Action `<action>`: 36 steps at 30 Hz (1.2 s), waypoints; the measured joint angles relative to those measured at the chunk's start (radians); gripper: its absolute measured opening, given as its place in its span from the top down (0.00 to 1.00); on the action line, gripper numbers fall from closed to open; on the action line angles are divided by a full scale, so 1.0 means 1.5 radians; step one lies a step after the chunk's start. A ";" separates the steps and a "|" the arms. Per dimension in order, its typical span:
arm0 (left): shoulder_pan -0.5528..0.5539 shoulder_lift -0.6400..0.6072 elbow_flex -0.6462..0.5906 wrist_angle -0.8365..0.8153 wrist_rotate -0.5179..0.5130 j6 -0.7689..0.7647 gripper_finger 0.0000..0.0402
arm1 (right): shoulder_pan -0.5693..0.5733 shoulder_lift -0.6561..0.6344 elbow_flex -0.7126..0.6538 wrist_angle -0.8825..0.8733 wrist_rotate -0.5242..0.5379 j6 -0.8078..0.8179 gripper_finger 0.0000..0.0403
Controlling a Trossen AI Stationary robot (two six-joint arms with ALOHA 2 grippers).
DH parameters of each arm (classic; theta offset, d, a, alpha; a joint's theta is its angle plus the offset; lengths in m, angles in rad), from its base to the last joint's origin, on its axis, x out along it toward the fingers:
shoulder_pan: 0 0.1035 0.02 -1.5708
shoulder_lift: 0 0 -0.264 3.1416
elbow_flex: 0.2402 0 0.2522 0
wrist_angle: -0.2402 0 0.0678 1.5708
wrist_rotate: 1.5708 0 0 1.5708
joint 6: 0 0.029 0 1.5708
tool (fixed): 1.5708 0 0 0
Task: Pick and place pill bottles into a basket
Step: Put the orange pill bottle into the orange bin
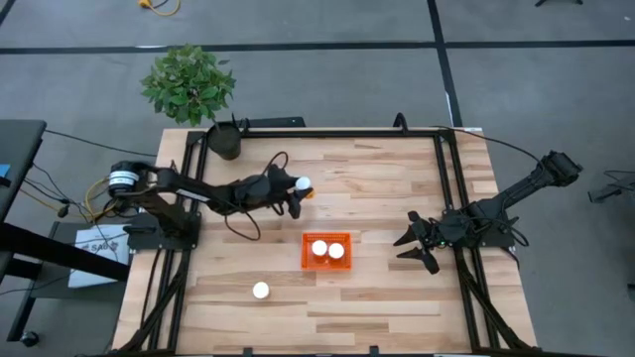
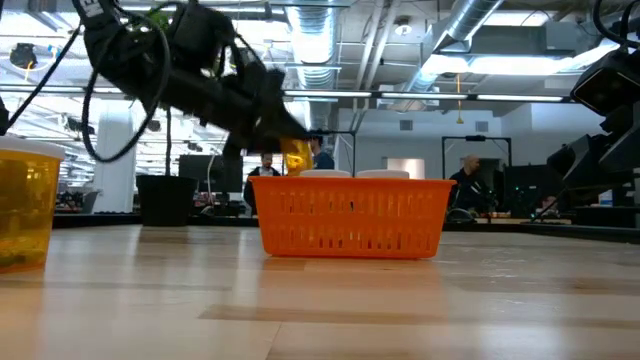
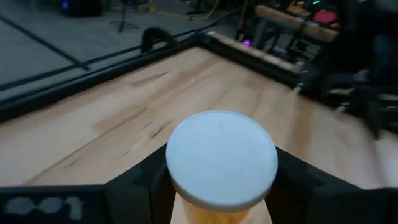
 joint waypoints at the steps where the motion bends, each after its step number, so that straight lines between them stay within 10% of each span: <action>1: -0.008 -0.010 0.003 -0.006 0.000 0.000 0.57 | 0.000 0.000 0.000 0.000 0.000 0.000 0.58; 36: -0.331 -0.077 0.004 -0.036 -0.046 -0.132 0.57 | 0.000 0.000 0.000 0.000 0.000 0.000 0.58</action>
